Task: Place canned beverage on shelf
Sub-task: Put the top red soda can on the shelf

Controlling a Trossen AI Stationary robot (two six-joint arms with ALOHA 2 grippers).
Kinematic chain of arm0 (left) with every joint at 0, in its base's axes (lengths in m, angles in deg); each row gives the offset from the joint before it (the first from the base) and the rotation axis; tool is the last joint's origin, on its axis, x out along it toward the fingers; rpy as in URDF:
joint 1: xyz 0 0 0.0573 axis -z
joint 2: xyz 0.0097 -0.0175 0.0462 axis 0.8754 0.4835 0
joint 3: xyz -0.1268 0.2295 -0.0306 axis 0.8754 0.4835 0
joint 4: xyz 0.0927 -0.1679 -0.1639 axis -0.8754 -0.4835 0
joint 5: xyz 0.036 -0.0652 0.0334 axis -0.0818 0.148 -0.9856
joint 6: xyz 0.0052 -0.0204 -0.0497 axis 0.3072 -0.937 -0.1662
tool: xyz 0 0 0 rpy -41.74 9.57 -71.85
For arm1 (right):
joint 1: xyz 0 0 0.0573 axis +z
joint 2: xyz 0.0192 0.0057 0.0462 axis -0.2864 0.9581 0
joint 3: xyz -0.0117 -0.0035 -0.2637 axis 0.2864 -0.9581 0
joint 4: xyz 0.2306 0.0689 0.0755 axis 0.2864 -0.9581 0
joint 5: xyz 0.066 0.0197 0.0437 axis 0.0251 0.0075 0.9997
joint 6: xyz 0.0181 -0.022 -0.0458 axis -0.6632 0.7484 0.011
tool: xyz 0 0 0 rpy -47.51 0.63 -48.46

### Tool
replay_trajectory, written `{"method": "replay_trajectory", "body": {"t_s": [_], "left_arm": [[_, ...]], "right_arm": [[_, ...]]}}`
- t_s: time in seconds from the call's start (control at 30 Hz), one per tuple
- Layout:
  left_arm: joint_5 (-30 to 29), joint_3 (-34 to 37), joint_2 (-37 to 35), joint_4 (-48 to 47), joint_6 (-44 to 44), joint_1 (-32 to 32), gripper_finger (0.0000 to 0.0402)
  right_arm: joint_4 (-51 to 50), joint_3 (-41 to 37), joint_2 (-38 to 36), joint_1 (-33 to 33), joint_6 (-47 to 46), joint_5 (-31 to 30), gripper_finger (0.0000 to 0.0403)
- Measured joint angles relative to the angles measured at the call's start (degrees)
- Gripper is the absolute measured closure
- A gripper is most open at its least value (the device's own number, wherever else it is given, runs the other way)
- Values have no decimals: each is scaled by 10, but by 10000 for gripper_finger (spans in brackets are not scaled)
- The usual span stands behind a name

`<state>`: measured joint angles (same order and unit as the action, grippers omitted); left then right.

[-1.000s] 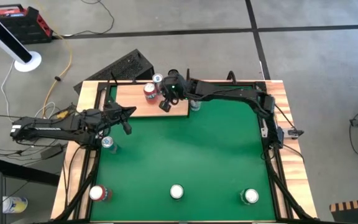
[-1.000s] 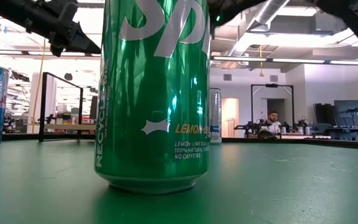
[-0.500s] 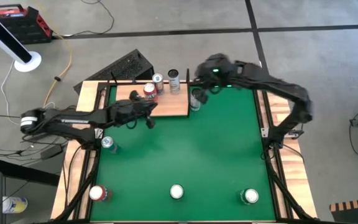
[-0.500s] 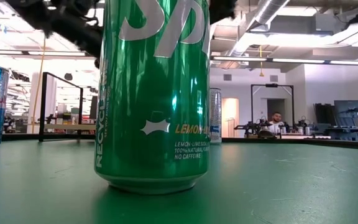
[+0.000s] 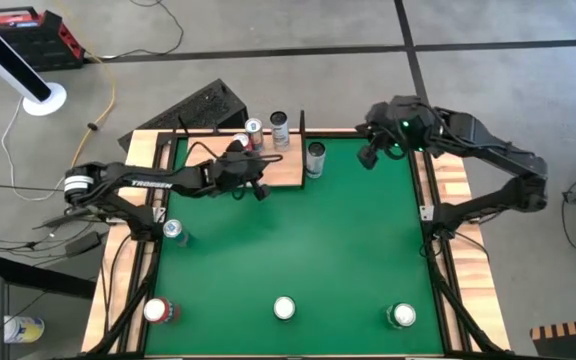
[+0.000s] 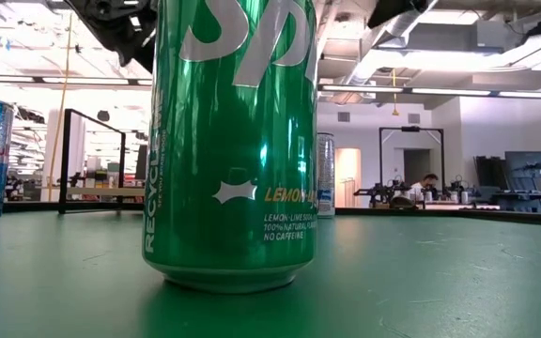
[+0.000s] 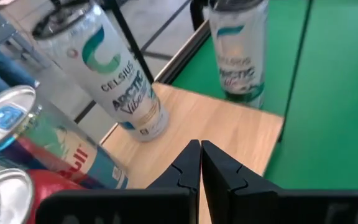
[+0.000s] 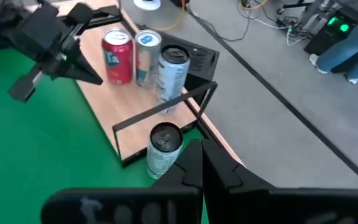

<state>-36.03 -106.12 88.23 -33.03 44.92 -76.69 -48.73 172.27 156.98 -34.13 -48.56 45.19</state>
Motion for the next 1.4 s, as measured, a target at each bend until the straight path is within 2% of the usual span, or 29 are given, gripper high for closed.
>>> {"method": "replay_trajectory", "body": {"t_s": [0.23,0.67,0.93,1.03,1.17,1.3,1.4], "left_arm": [[-49,-2,8,-15,29,-1,402],[-65,-2,8,-45,35,-20,402],[-59,-2,10,5,26,-22,402],[-81,-3,10,24,6,-22,402],[-88,-45,10,-15,-14,-24,402],[-82,-98,10,-112,-14,-26,402],[-70,-117,10,-147,-20,-35,402]], "right_arm": [[64,-75,-41,-4,-6,1,382],[84,-75,-23,4,-6,4,382],[101,-75,-21,5,8,4,382],[100,-75,-22,5,16,4,382],[100,-75,-22,5,29,4,382],[101,-75,-22,0,31,4,382],[100,-75,-22,-5,36,4,382]]}}
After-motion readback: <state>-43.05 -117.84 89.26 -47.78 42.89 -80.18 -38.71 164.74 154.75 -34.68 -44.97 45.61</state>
